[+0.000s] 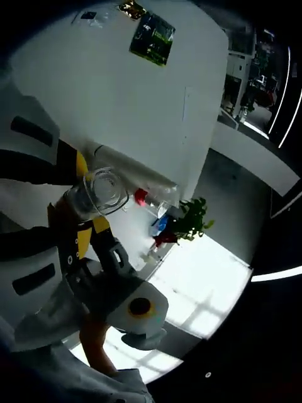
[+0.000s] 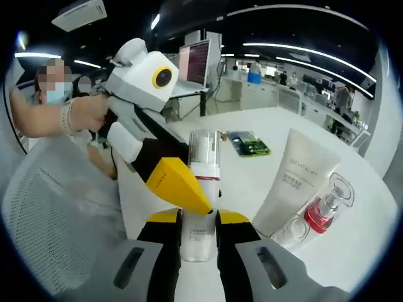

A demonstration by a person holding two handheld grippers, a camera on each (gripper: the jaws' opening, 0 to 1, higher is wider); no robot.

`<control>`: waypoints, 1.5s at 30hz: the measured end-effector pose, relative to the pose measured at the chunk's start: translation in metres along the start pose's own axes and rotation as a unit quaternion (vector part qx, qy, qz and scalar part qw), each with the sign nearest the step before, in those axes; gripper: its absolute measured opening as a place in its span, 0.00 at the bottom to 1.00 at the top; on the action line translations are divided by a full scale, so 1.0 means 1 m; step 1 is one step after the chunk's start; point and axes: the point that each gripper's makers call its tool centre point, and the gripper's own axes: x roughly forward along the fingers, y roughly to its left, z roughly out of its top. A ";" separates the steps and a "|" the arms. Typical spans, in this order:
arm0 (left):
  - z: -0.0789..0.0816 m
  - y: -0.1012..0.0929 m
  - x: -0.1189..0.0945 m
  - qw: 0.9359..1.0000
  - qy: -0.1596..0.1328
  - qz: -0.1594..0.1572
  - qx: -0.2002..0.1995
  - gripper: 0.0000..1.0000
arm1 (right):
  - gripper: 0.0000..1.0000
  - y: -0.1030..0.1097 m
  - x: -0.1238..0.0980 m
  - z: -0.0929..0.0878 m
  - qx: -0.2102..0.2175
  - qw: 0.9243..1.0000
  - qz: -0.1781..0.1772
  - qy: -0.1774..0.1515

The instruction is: Arrange the skincare products in the storage area until every visible bottle or jar stands upright without overlapping.

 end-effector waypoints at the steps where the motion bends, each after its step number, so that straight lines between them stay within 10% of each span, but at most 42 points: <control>1: 0.001 0.000 0.000 1.000 -0.001 -0.001 0.000 0.18 | 0.21 -0.001 0.000 0.000 0.001 1.000 -0.001 -0.002; 14: -0.003 0.010 -0.002 0.999 0.018 0.017 0.037 0.17 | 0.20 -0.001 0.002 -0.003 -0.026 1.000 0.004 0.002; 21: -0.011 0.038 -0.010 0.987 0.059 0.096 0.113 0.17 | 0.20 -0.010 -0.004 0.005 -0.018 1.000 -0.009 -0.017; 31: -0.017 0.024 -0.006 0.986 0.079 0.047 0.138 0.17 | 0.22 -0.006 -0.014 0.028 0.064 0.993 0.032 -0.090; 45: -0.043 -0.029 -0.006 0.963 0.132 -0.084 0.222 0.18 | 0.24 0.019 -0.025 0.046 0.099 0.976 0.135 -0.140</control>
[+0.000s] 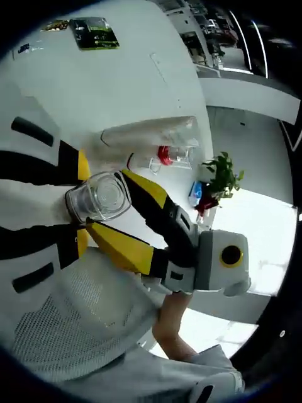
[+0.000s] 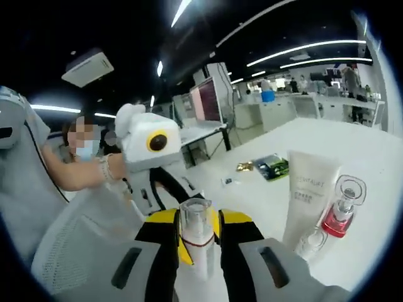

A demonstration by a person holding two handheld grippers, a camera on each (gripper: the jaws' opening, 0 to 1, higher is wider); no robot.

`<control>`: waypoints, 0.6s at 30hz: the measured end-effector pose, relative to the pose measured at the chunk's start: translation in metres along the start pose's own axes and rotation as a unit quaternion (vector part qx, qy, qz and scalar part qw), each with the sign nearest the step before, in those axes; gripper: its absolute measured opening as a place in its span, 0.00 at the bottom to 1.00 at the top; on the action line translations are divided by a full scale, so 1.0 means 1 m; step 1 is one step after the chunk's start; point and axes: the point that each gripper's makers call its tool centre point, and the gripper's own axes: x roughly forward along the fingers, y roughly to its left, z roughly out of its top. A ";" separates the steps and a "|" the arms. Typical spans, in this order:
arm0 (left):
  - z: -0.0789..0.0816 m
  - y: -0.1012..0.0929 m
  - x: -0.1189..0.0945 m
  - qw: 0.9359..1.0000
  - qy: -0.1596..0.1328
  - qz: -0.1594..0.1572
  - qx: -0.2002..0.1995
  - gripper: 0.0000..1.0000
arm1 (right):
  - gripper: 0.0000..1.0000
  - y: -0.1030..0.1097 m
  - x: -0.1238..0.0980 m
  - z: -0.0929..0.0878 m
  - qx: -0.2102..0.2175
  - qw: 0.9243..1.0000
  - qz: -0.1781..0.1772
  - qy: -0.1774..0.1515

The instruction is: Arrange the skincare products in the storage area until every visible bottle or jar stands upright without overlapping.

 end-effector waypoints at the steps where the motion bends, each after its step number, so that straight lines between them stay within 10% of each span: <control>1: 0.000 -0.004 0.001 1.000 0.003 -0.006 0.003 0.18 | 0.23 0.003 0.000 -0.002 0.001 1.000 0.010 0.005; 7: -0.001 -0.017 -0.002 0.998 0.002 -0.052 0.025 0.18 | 0.22 0.018 0.002 -0.007 0.001 0.999 0.049 0.017; 18: 0.009 -0.006 0.000 0.999 -0.022 -0.020 0.032 0.19 | 0.21 0.007 0.002 -0.001 -0.006 1.000 0.003 0.007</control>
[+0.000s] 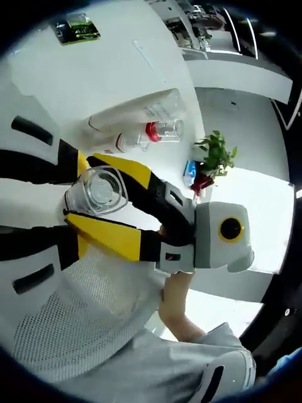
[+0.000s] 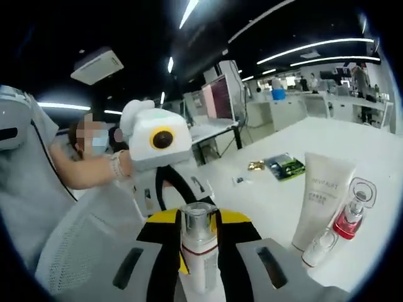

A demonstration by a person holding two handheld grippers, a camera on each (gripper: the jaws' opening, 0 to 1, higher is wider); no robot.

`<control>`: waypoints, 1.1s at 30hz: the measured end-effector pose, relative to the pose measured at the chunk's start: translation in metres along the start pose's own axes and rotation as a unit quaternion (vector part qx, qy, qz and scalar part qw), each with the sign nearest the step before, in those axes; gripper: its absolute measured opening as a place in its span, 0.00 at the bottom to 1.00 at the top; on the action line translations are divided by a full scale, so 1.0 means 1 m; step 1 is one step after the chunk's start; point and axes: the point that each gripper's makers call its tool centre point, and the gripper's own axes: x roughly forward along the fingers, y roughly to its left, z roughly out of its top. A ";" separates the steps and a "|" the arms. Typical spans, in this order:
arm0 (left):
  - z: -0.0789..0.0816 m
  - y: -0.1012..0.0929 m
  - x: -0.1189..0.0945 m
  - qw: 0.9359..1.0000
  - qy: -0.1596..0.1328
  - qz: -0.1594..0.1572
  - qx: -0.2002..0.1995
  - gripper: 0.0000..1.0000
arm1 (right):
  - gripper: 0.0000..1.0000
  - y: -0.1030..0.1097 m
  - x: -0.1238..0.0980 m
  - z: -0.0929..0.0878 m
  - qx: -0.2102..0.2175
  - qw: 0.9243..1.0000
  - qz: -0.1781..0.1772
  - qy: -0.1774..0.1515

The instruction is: Arrange the skincare products in the storage area until every visible bottle or jar stands upright without overlapping.

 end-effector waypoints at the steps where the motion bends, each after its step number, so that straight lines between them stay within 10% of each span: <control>1: 0.000 0.001 0.000 1.000 0.001 0.002 0.000 0.19 | 0.21 0.001 0.000 0.000 0.000 1.000 -0.001 0.001; 13: 0.008 0.020 -0.004 0.998 -0.039 0.033 -0.034 0.27 | 0.21 -0.014 0.003 0.015 0.028 0.997 -0.055 -0.043; 18: -0.002 0.016 0.009 0.998 -0.011 0.046 -0.028 0.34 | 0.21 -0.019 -0.001 0.030 0.041 0.993 -0.072 -0.081; 33: 0.006 0.035 -0.002 0.993 -0.031 0.086 -0.069 0.19 | 0.21 -0.036 -0.011 0.039 0.080 0.986 -0.095 -0.114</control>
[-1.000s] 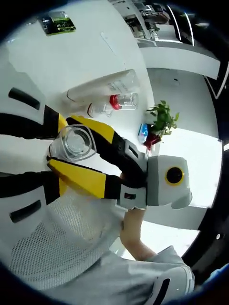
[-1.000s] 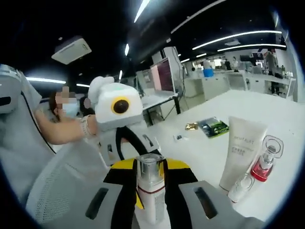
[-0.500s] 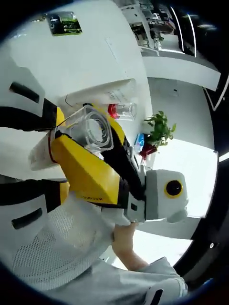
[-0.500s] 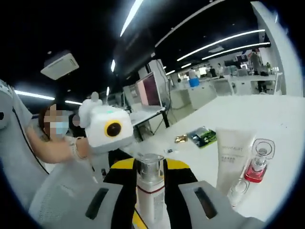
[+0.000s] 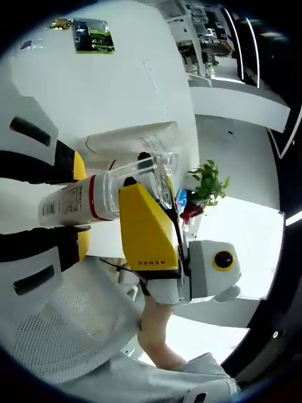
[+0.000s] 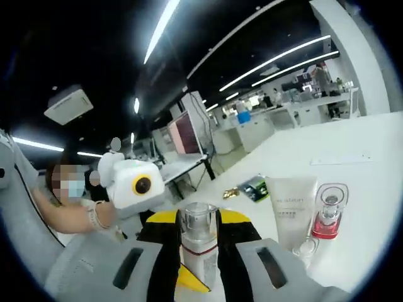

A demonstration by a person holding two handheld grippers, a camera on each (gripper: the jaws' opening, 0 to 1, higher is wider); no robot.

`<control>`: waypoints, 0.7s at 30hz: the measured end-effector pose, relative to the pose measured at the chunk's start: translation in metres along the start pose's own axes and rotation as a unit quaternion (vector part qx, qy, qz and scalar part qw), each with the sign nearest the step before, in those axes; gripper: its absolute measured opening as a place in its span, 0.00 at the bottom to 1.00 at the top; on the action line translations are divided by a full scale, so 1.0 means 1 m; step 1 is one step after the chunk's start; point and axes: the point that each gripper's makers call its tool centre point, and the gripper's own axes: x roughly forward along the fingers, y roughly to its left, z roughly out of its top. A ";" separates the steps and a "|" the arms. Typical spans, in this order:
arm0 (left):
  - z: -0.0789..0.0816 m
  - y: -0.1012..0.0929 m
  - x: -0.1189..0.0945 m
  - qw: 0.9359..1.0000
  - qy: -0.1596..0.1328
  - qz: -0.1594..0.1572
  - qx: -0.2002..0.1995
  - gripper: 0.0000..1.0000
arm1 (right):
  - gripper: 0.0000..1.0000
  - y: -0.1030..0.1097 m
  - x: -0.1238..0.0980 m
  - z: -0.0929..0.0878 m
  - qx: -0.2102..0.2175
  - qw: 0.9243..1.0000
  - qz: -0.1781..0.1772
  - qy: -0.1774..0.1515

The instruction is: Arrange the skincare products in the storage area until every visible bottle or jar stands upright without overlapping.

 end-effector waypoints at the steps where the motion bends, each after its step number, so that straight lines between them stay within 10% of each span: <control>1: -0.001 -0.001 0.000 1.000 0.005 -0.004 -0.006 0.18 | 0.21 0.000 0.000 0.000 0.001 1.000 0.001 0.001; 14: -0.002 -0.040 -0.010 0.992 0.015 -0.109 -0.056 0.17 | 0.22 0.024 -0.006 0.000 0.031 0.996 0.087 0.009; 21: 0.017 -0.080 -0.028 0.970 -0.025 -0.234 -0.057 0.17 | 0.20 0.064 -0.026 0.014 0.096 0.969 0.228 -0.003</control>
